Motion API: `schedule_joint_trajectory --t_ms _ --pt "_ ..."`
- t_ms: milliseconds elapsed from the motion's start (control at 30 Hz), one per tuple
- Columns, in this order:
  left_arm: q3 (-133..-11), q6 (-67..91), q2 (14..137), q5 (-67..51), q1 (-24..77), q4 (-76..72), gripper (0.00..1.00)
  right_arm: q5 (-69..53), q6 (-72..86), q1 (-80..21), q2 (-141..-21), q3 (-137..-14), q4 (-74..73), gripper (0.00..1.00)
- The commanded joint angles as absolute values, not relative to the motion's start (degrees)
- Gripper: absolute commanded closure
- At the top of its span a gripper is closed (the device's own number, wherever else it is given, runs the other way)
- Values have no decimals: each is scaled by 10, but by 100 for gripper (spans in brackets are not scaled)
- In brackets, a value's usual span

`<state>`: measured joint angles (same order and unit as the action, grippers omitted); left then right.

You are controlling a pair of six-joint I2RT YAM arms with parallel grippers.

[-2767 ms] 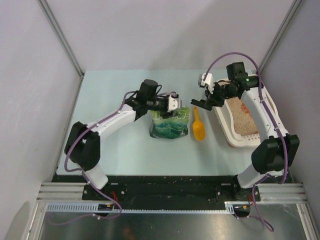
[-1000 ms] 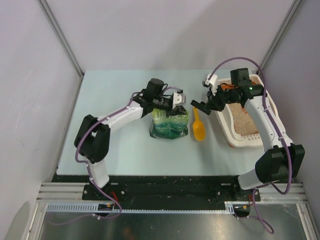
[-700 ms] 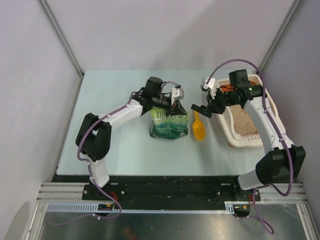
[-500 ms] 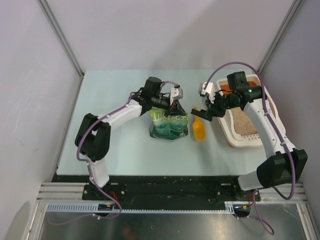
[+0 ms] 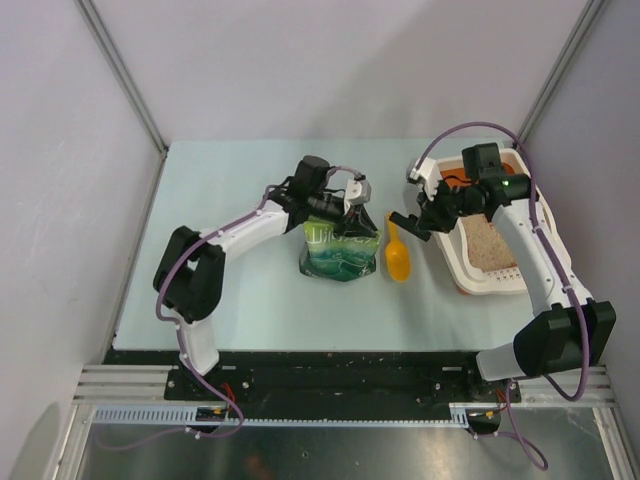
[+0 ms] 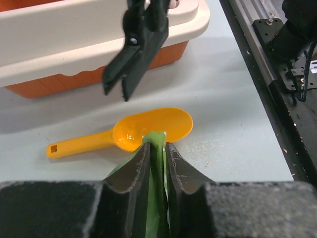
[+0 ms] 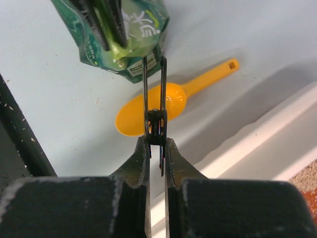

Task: Fill the litter box with clean litter

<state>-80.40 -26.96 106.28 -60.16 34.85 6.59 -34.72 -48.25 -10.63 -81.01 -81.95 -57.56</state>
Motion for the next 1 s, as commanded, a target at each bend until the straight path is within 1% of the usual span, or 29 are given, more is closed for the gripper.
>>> schedule_joint_trajectory --t_ms 0,333,367,467,533,633,700,800,833,867,967 --pt "-830 -300 1082 -623 373 77 77 -352 -441 -84 -795 -824 -555 100" --pt "-833 -306 1100 -605 382 77 75 -366 -431 -69 -792 -823 -556 100" --pt "-832 -306 1098 -596 381 76 69 -367 -429 -69 -793 -823 -556 100" --pt "-826 -313 1088 -587 375 77 57 -370 -424 -70 -792 -823 -551 100" --pt "-824 -326 1077 -574 373 77 53 -373 -420 -70 -794 -823 -548 100" --pt "-826 -352 1060 -544 368 76 50 -375 -416 -72 -793 -823 -541 100" --pt "-831 -361 1059 -531 362 77 51 -377 -411 -71 -794 -823 -537 100" --pt "-838 -357 1067 -541 354 76 58 -377 -408 -71 -794 -823 -534 100" --pt "-838 -354 1070 -546 353 77 64 -377 -407 -71 -793 -823 -534 100" --pt "-840 -351 1073 -549 352 77 66 -375 -407 -72 -792 -823 -534 100" --pt "-838 -353 1076 -561 354 78 65 -373 -408 -70 -789 -822 -536 100"
